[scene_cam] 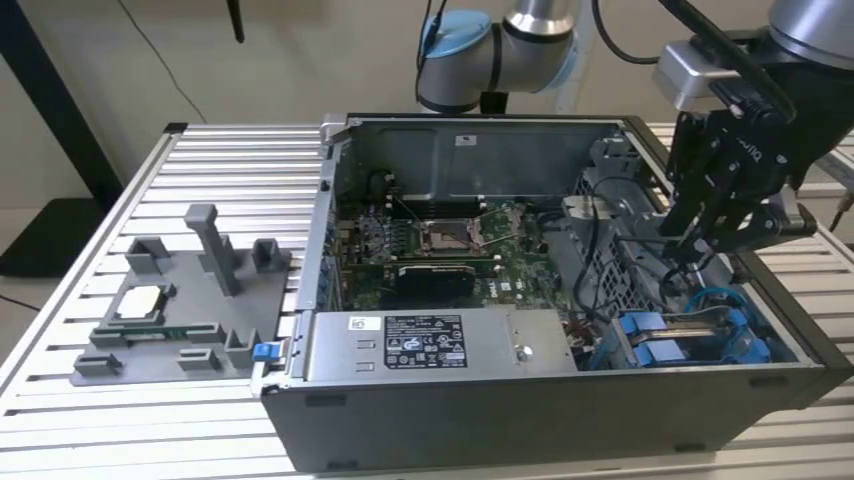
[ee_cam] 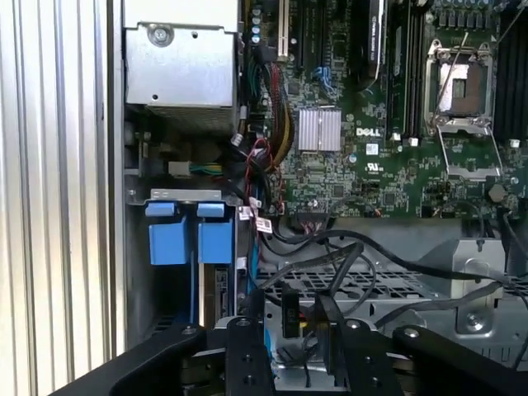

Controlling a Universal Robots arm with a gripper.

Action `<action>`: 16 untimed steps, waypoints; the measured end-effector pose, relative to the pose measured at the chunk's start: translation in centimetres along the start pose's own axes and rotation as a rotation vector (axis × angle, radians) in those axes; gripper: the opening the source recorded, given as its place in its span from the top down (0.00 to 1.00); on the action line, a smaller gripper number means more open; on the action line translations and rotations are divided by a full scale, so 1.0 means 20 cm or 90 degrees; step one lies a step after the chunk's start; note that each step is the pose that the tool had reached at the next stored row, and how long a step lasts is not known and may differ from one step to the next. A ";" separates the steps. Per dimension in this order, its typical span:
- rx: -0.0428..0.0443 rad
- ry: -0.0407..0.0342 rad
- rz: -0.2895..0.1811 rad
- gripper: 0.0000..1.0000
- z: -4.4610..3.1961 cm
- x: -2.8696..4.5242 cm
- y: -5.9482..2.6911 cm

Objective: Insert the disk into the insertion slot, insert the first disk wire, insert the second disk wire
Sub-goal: 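Insert the first disk wire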

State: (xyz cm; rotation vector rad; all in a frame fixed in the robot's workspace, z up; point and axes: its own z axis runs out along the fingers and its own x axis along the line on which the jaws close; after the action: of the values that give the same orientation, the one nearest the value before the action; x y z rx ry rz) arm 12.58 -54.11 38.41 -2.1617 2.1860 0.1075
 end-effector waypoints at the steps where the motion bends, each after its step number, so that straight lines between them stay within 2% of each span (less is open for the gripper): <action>1: 0.0003 -0.0023 0.000 0.00 0.001 0.000 0.001; 2: 0.0005 -0.0041 0.000 0.00 0.002 0.000 0.002; 3: 0.0008 -0.0058 0.000 1.00 0.002 0.000 0.003; 6: 0.0014 -0.0102 0.000 1.00 0.004 0.000 0.004; 16: 0.0021 -0.0110 0.000 1.00 0.007 0.001 0.005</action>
State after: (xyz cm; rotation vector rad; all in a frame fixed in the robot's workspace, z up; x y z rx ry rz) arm 12.49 -54.12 38.27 -2.1511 2.1751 0.1220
